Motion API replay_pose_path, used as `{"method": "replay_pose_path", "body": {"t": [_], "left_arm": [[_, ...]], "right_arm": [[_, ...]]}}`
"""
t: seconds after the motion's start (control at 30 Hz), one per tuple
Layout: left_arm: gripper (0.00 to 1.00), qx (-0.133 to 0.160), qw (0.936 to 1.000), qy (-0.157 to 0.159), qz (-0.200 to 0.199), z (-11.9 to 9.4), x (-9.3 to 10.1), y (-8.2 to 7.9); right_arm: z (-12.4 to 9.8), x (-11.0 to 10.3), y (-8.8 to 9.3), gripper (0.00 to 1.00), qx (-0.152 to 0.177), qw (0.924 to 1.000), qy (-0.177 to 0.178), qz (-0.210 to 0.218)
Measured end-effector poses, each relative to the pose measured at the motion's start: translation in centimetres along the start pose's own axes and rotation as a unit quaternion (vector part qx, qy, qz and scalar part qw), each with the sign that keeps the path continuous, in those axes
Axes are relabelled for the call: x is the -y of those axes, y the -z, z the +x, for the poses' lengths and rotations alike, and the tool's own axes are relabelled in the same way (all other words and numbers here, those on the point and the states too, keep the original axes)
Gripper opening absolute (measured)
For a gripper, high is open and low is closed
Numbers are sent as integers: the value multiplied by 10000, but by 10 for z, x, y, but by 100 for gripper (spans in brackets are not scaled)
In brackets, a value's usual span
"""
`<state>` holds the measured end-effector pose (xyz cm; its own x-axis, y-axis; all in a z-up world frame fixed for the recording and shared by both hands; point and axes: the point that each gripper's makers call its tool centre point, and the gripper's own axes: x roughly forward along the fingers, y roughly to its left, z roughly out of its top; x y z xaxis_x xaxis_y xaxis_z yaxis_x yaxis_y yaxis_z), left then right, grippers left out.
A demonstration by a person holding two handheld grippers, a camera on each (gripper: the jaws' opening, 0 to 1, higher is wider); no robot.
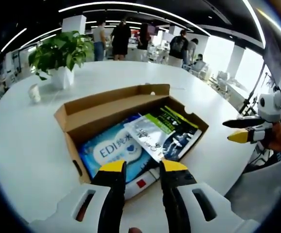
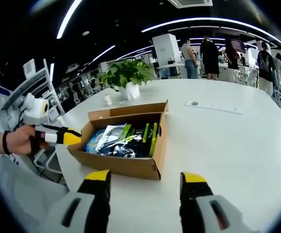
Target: Operate the shoe box by opening the lid, removing the specified soft item, and placing it in the target area until the item is outside and the box remains undamaged.
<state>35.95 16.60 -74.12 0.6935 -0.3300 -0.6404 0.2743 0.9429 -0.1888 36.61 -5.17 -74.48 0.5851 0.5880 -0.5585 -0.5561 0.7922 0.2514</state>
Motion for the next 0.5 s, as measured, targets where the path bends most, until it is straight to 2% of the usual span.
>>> {"method": "replay_pose_path", "body": {"t": [0.5], "left_arm": [[27, -4, 10000, 31, 39, -2, 1, 0]], "right_arm": [[-6, -3, 3, 56, 48, 10000, 19, 30]]}}
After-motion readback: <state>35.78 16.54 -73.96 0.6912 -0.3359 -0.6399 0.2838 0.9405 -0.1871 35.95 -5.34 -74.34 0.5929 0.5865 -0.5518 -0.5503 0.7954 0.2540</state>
